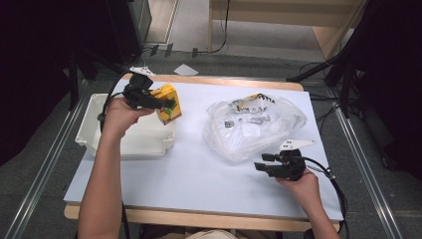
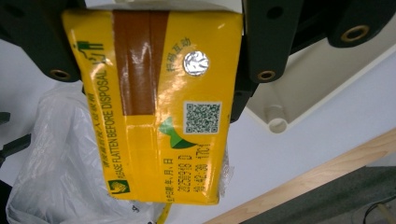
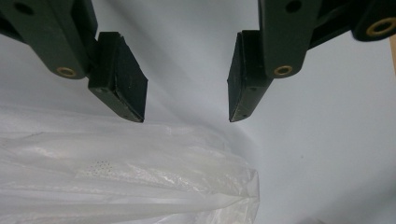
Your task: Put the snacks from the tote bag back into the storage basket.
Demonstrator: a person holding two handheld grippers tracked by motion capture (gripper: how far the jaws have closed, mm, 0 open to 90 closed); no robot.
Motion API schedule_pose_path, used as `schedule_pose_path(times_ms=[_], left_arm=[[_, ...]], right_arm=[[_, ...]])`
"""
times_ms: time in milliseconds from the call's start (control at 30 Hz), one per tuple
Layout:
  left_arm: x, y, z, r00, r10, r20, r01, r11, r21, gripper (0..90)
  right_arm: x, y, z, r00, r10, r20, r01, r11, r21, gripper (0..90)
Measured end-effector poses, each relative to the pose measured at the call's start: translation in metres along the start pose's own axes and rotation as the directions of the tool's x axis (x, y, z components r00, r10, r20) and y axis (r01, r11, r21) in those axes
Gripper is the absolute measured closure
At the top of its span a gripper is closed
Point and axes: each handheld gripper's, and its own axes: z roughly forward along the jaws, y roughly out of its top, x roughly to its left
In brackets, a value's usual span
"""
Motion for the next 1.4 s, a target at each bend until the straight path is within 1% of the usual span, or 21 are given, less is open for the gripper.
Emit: schedule_pose_path(times_ms=[100,200,267,300,533,667,700,733,833,967,1033,1133,1233,1400], left_arm=[[0.006,-0.003,-0.003,0.9996,-0.022,-0.018,0.022,0.9997,-0.003,51.5],[0.01,-0.005,-0.006,0.999,-0.039,-0.019,0.039,0.9991,-0.018,51.5],[0.013,-0.007,-0.008,0.9987,-0.043,-0.028,0.043,0.9989,-0.02,51.5],[0.014,-0.008,-0.009,0.9982,-0.045,-0.039,0.044,0.9988,-0.02,51.5],[0.028,-0.015,-0.011,0.9942,-0.08,-0.072,0.079,0.9967,-0.018,51.5],[0.033,-0.018,-0.009,0.9929,-0.089,-0.079,0.087,0.996,-0.021,51.5],[0.034,-0.019,-0.007,0.992,-0.092,-0.087,0.091,0.9956,-0.025,51.5],[0.036,-0.02,-0.006,0.9918,-0.089,-0.092,0.088,0.996,-0.018,51.5],[0.04,-0.022,0.0,0.9889,-0.1,-0.11,0.1,0.995,-0.009,51.5],[0.046,-0.026,0.01,0.9877,-0.116,-0.106,0.117,0.9931,0.005,51.5],[0.049,-0.028,0.016,0.9859,-0.121,-0.115,0.124,0.9923,0.013,51.5],[0.053,-0.031,0.024,0.9844,-0.133,-0.115,0.136,0.9904,0.022,51.5],[0.056,-0.033,0.029,0.982,-0.142,-0.124,0.146,0.9889,0.024,51.5],[0.058,-0.034,0.034,0.9818,-0.141,-0.126,0.147,0.9886,0.034,51.5]], right_arm=[[0.0,0.0,0.0,1.0,0.001,-0.002,-0.001,1.0,-0.001,48.7],[0.0,0.0,0.0,1.0,0.002,-0.003,-0.002,1.0,-0.002,48.7],[0.0,0.0,0.0,1.0,0.005,-0.002,-0.005,1.0,-0.001,48.7],[0.0,0.0,0.0,1.0,0.003,-0.004,-0.003,1.0,0.0,48.7],[0.001,0.0,0.0,1.0,0.004,-0.004,-0.004,1.0,-0.001,48.7],[0.001,0.0,0.0,1.0,0.002,-0.005,-0.002,1.0,0.0,48.7],[0.001,0.0,0.0,1.0,0.003,-0.004,-0.003,1.0,0.0,48.7],[0.001,0.0,0.0,1.0,0.003,-0.005,-0.003,1.0,0.0,48.7],[0.001,0.0,0.0,1.0,0.004,-0.006,-0.004,1.0,-0.001,48.7],[0.001,0.0,0.0,1.0,0.002,-0.006,-0.002,1.0,0.001,48.7],[0.001,0.0,0.0,1.0,0.002,-0.006,-0.002,1.0,0.0,48.7],[0.002,0.0,0.0,1.0,0.002,-0.004,-0.002,1.0,0.005,48.7],[0.002,-0.001,0.0,1.0,-0.001,-0.004,0.001,1.0,0.006,48.7],[0.003,-0.001,0.0,1.0,-0.004,-0.002,0.004,1.0,0.01,48.7]])
